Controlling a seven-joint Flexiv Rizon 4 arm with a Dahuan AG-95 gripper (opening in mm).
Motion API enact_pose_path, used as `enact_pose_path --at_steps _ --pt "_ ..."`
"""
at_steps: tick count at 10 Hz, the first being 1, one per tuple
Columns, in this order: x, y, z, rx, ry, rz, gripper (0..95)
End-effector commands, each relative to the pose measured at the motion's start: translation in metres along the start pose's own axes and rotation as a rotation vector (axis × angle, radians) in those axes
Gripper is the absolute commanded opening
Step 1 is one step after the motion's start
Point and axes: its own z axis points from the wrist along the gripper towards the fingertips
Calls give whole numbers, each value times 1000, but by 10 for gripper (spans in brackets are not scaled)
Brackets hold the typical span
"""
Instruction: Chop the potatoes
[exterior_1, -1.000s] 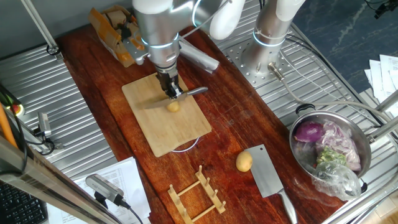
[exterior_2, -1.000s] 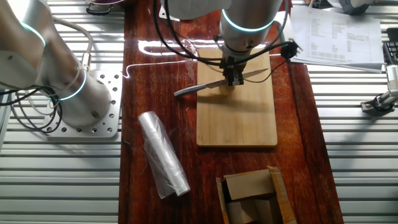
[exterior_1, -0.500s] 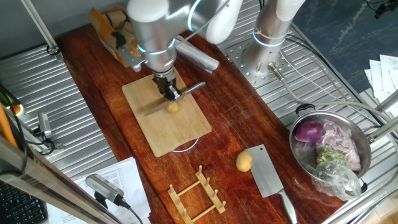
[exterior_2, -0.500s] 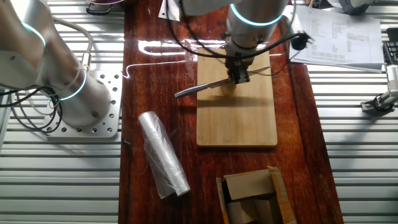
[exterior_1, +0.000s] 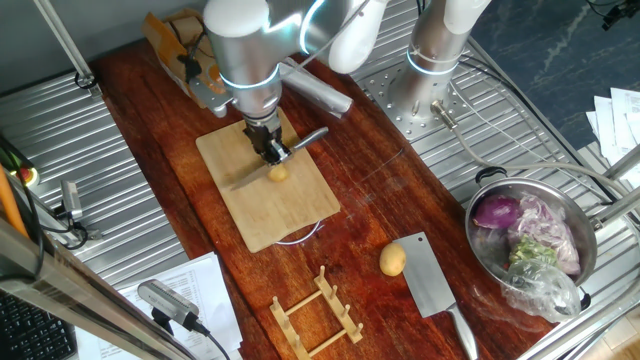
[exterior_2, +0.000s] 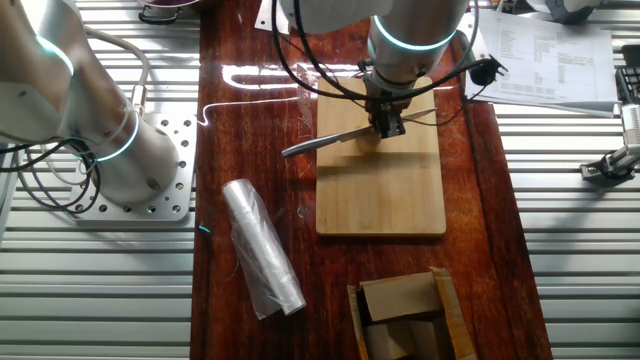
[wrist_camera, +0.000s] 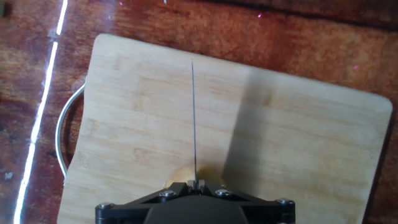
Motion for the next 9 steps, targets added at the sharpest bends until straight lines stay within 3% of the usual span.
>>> enact_pose_path --at_steps 1,4,9 --pt "0 0 28 -20 -2 7 0" --pt "-1 0 21 -33 35 2 0" --pt "-1 1 15 -24 34 -15 0"
